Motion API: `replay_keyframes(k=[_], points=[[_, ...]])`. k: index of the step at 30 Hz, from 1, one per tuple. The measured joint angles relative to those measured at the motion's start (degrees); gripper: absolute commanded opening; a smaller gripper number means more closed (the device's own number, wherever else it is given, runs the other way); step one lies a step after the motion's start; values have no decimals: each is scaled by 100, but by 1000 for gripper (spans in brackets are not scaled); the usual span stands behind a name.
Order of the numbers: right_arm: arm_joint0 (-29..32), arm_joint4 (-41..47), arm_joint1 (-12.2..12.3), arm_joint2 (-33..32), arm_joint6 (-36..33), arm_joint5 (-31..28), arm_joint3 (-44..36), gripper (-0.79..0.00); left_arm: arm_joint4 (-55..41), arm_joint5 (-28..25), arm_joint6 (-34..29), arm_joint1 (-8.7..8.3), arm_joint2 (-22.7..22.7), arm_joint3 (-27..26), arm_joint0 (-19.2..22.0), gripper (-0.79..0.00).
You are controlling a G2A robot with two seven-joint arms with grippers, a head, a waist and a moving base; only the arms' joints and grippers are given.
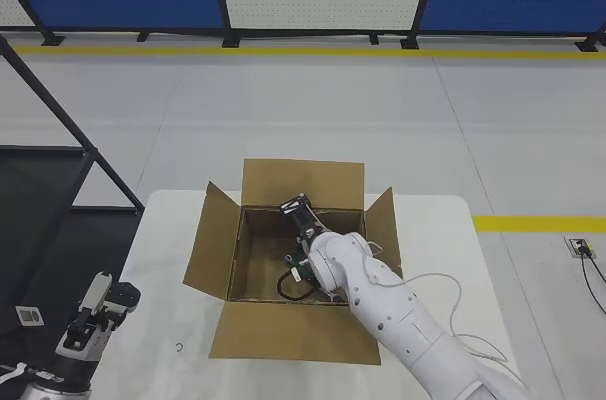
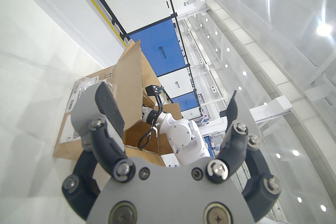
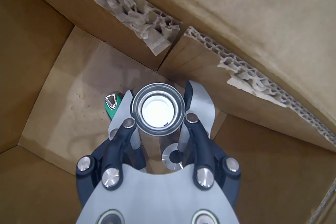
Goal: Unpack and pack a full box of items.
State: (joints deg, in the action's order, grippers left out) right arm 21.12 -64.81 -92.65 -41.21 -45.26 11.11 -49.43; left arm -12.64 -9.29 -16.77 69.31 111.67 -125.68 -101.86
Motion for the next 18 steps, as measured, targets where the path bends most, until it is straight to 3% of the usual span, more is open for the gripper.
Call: replay_keyframes(k=[3,8,18], points=[[-55,31,-57,-2,-4,-5,157,-785,0,0,0,0,0,0,0,0],[-101,44,-127,-19,30,-28,329,-628,0,0,0,0,0,0,0,0],[-13,-131,-178,-121,23,78,267,-471,0,0,0,0,0,0,0,0]])
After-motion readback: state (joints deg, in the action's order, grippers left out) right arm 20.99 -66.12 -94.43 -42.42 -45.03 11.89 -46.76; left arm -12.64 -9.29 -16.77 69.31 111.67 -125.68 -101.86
